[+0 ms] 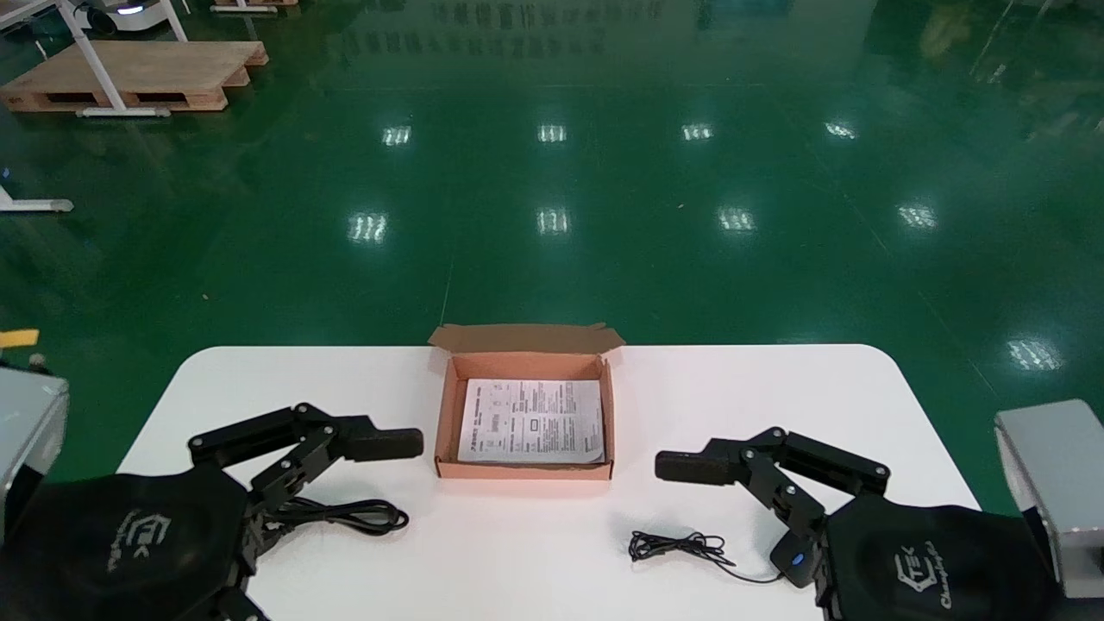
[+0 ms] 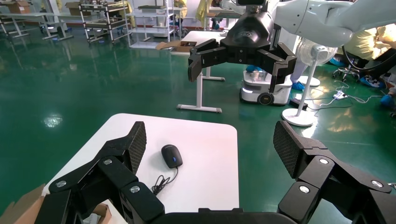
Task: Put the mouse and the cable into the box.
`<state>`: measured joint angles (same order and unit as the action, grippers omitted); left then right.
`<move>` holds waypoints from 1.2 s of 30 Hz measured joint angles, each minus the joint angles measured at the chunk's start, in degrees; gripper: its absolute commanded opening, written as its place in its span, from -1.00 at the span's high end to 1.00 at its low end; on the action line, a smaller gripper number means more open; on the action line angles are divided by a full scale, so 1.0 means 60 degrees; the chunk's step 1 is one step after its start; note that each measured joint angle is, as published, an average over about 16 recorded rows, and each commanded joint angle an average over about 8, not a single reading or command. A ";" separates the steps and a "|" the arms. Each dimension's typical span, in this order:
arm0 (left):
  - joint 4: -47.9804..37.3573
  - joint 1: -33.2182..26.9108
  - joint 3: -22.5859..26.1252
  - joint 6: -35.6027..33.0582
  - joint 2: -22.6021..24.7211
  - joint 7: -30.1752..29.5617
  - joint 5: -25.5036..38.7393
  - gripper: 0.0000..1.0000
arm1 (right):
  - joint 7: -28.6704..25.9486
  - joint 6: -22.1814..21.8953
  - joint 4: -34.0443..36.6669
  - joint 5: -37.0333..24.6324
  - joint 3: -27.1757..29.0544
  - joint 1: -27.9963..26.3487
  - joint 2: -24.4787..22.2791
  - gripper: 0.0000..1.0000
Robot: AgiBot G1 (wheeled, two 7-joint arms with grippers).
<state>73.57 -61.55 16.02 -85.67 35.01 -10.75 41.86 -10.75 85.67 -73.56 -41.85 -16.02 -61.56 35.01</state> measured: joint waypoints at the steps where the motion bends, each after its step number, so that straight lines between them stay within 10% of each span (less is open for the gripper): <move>1: 0.0000 0.0000 0.0000 0.0000 0.0000 0.0000 0.0000 -1.00 | 0.0000 0.0000 0.0000 0.0000 0.0000 0.0000 0.0000 -1.00; 36: 0.0133 -0.0208 0.0353 -0.0160 -0.0140 -0.0251 0.0727 -1.00 | 0.0162 -0.0125 -0.0090 -0.0365 -0.0089 0.0002 0.0024 -1.00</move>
<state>74.36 -62.80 18.14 -86.64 34.18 -12.26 46.22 -9.77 84.92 -74.10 -44.05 -16.55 -61.54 35.16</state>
